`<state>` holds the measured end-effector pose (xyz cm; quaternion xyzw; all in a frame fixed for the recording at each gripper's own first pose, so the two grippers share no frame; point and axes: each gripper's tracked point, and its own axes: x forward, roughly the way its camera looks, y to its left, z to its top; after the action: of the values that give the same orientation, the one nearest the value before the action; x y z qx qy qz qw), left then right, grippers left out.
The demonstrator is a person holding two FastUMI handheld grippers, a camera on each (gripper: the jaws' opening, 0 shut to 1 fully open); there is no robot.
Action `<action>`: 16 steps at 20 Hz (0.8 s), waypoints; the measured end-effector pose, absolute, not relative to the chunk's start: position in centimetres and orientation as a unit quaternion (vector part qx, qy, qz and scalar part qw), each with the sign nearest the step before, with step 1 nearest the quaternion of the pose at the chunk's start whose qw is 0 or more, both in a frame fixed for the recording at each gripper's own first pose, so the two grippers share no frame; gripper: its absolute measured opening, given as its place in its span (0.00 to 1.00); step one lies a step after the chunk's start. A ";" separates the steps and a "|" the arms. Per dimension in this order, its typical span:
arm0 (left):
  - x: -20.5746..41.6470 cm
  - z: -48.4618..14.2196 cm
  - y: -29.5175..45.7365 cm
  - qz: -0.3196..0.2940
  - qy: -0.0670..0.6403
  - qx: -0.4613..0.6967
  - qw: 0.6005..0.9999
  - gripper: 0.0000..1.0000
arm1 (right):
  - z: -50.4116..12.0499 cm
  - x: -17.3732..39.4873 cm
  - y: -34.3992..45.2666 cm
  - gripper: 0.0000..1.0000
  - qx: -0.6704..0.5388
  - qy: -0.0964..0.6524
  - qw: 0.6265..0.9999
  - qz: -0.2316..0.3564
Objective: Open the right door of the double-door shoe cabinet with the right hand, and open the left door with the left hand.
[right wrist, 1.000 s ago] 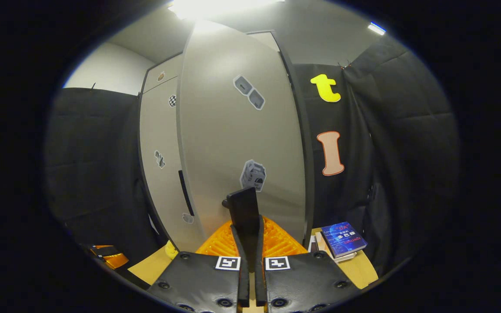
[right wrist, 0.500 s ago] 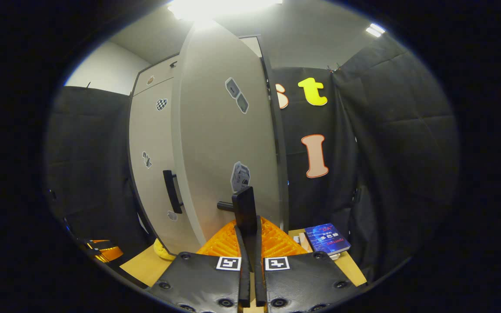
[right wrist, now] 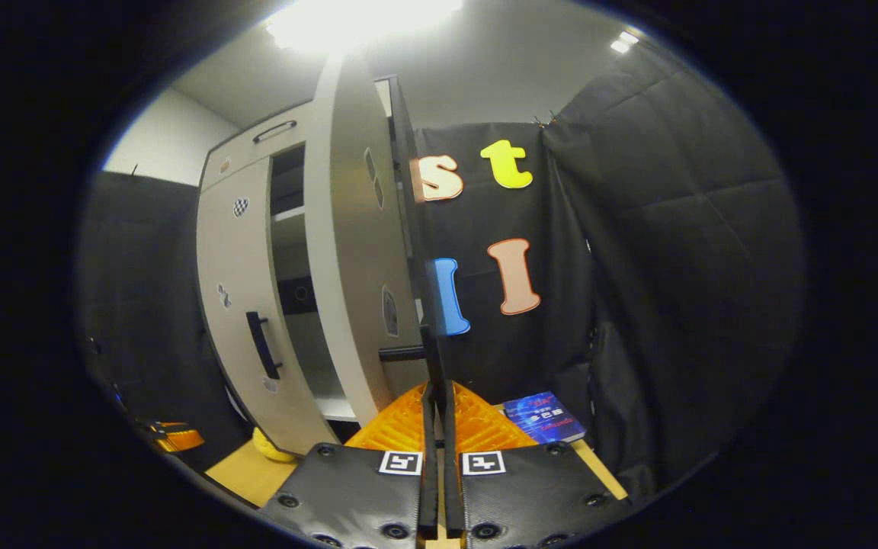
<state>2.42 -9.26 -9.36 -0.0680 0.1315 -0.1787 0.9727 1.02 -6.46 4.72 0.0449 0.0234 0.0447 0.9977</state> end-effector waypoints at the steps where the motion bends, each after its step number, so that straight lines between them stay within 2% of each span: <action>1: 2.4 -9.3 -9.5 -0.180 0.132 -0.071 0.972 0.94 | 4.8 1.4 -6.8 0.05 0.047 0.017 0.998 0.045; 2: 2.4 -9.4 -9.6 -0.180 0.133 -0.071 0.972 0.93 | 4.7 1.1 -6.8 0.01 0.054 0.017 0.997 0.046; 3: 2.4 -9.3 -9.5 -0.180 0.133 -0.069 0.972 0.94 | 4.8 1.0 -6.9 0.05 0.059 0.015 0.997 0.042; 7: 2.4 -9.1 -9.5 -0.183 0.131 -0.065 0.972 0.93 | 4.6 0.8 -7.1 0.05 0.056 0.016 0.998 0.038; 8: 2.4 -9.2 -9.5 -0.182 0.131 -0.065 0.972 0.93 | 4.5 0.6 -6.8 0.10 0.060 0.017 0.997 0.042; 9: 2.3 -9.2 -9.5 -0.182 0.133 -0.067 0.972 0.93 | 4.5 0.5 -6.7 0.05 0.067 0.018 0.997 0.042; 16: 2.7 -9.7 -9.5 -0.190 0.139 -0.075 0.969 0.92 | 3.9 -2.4 -10.0 0.02 0.082 0.026 0.996 -0.008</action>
<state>2.65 -9.54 -9.75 -0.0748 0.1391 -0.1902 0.9690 -2.42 -9.98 3.90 0.0822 0.0262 -0.0076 0.9962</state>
